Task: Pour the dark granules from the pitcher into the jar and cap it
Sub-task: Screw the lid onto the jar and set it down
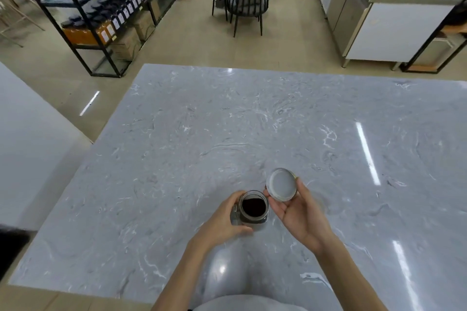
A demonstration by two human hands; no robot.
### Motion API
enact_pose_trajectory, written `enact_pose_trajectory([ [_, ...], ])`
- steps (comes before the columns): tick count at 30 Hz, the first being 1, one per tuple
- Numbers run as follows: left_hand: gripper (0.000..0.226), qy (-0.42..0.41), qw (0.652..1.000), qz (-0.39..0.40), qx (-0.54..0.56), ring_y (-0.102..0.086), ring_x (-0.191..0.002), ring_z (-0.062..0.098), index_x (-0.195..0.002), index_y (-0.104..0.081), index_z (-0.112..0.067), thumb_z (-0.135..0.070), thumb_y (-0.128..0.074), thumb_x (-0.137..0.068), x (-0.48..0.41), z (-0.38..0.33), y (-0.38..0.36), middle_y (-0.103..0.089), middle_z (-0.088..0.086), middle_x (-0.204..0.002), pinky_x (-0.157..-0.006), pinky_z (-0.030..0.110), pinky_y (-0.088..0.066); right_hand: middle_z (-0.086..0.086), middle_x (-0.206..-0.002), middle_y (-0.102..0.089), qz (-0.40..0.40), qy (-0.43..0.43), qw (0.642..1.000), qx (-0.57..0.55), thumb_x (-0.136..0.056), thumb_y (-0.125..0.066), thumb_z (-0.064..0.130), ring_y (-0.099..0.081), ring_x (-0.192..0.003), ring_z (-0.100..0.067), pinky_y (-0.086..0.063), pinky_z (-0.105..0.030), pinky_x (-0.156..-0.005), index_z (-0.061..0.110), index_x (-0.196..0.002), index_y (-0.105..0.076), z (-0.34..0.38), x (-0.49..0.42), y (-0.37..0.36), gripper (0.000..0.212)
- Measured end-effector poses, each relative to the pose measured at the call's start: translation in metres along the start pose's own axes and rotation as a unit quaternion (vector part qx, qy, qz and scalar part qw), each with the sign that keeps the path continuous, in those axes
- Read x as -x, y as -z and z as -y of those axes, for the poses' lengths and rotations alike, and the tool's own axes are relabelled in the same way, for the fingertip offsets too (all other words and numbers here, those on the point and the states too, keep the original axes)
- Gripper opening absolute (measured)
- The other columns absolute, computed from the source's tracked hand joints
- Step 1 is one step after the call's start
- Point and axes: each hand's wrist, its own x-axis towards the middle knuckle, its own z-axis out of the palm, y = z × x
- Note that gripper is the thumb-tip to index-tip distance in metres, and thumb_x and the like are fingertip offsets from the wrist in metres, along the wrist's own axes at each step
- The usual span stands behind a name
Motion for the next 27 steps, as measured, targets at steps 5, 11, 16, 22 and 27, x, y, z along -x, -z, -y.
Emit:
enact_pose_trajectory([
  [5, 0.091, 0.003, 1.0, 0.001, 0.008, -0.052, -0.133, 0.002, -0.142, -0.039, -0.048, -0.031, -0.093, -0.071, -0.001, 0.0, -0.001, -0.054, -0.015, -0.143, -0.116, 0.031, -0.043, -0.013, -0.125, -0.059, 0.035, 0.083, 0.892, 0.443, -0.082, -0.078, 0.011, -0.064, -0.114, -0.028, -0.056, -0.031, -0.094, 0.025, -0.121, -0.062, 0.016, 0.008, -0.025, 0.044],
  [11, 0.098, 0.033, 0.999, 0.004, 0.02, -0.051, -0.137, 0.015, -0.15, -0.035, -0.041, -0.032, -0.094, -0.073, -0.001, -0.003, -0.005, -0.05, -0.009, -0.149, -0.115, 0.046, -0.046, 0.002, -0.136, -0.043, 0.145, 0.135, 0.498, 0.844, -0.08, -0.078, 0.031, -0.048, -0.122, -0.015, -0.046, -0.027, -0.104, 0.026, -0.142, -0.041, 0.013, 0.005, -0.056, 0.073],
  [16, 0.099, 0.036, 0.999, 0.004, 0.024, -0.054, -0.135, 0.014, -0.151, -0.035, -0.038, -0.03, -0.094, -0.072, 0.0, -0.004, -0.005, -0.053, -0.008, -0.147, -0.115, 0.044, -0.047, -0.003, -0.141, -0.05, 0.167, 0.159, 0.383, 0.894, -0.081, -0.076, 0.031, -0.049, -0.125, -0.021, -0.044, -0.028, -0.103, 0.018, -0.142, -0.042, 0.004, -0.006, -0.062, 0.071],
  [22, 0.098, 0.032, 0.999, 0.004, 0.033, -0.056, -0.132, 0.007, -0.148, -0.036, -0.044, -0.038, -0.094, -0.069, 0.0, -0.002, -0.004, -0.055, -0.015, -0.143, -0.111, 0.033, -0.049, -0.003, -0.137, -0.051, 0.183, 0.171, 0.33, 0.91, -0.08, -0.077, 0.032, -0.049, -0.122, -0.022, -0.04, -0.025, -0.1, 0.018, -0.143, -0.042, -0.009, -0.011, -0.059, 0.073],
  [27, 0.098, 0.024, 0.999, 0.0, 0.03, -0.053, -0.134, 0.007, -0.148, -0.034, -0.051, -0.036, -0.093, -0.071, -0.002, 0.001, -0.004, -0.052, -0.016, -0.147, -0.111, 0.03, -0.048, -0.003, -0.136, -0.051, 0.17, 0.17, 0.343, 0.908, -0.08, -0.077, 0.034, -0.05, -0.12, -0.022, -0.042, -0.027, -0.098, 0.018, -0.143, -0.042, -0.009, -0.01, -0.054, 0.074],
])
